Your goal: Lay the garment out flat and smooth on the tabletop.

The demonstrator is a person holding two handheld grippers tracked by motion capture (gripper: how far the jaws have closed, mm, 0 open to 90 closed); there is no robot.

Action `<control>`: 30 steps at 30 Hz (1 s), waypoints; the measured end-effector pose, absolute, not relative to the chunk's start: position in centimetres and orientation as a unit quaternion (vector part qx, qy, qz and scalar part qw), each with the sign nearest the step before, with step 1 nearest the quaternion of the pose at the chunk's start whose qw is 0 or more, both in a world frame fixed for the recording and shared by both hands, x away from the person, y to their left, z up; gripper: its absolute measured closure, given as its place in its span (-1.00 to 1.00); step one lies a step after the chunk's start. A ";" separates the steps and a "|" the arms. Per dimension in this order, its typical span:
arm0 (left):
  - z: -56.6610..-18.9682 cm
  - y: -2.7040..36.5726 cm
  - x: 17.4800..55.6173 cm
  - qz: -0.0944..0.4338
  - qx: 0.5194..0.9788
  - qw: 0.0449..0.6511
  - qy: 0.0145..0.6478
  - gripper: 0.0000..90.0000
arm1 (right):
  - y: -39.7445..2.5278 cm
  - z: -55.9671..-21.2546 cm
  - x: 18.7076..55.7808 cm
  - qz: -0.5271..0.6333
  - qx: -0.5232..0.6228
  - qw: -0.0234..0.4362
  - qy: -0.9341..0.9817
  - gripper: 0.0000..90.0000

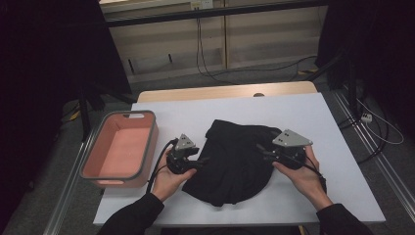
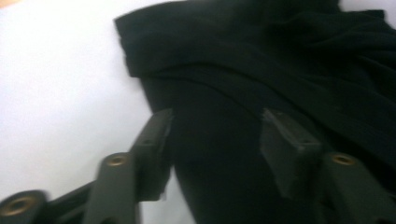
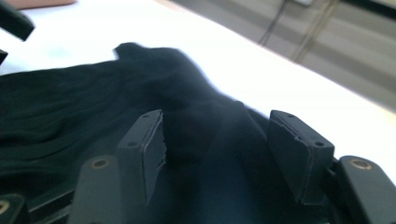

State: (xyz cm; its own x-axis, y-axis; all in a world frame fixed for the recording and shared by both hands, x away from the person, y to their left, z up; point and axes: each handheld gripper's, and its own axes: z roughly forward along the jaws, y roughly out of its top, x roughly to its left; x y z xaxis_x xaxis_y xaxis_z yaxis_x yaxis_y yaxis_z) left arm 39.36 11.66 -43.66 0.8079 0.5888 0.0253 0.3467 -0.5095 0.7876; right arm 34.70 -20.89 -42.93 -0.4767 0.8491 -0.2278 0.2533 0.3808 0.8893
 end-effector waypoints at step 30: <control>-46.4 10.2 38.2 0.080 0.889 0.376 0.247 0.97 | -20.4 -45.4 34.2 0.389 0.366 0.297 0.792 0.90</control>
State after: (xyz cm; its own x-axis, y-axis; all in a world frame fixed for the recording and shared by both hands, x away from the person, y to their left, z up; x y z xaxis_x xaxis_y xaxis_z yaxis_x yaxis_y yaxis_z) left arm 38.18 10.19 -46.40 0.8648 0.5002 -0.0436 0.3796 -0.5947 0.7087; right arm 34.19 -20.42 -45.37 -0.5559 0.8101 -0.1863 0.3478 0.4302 0.8330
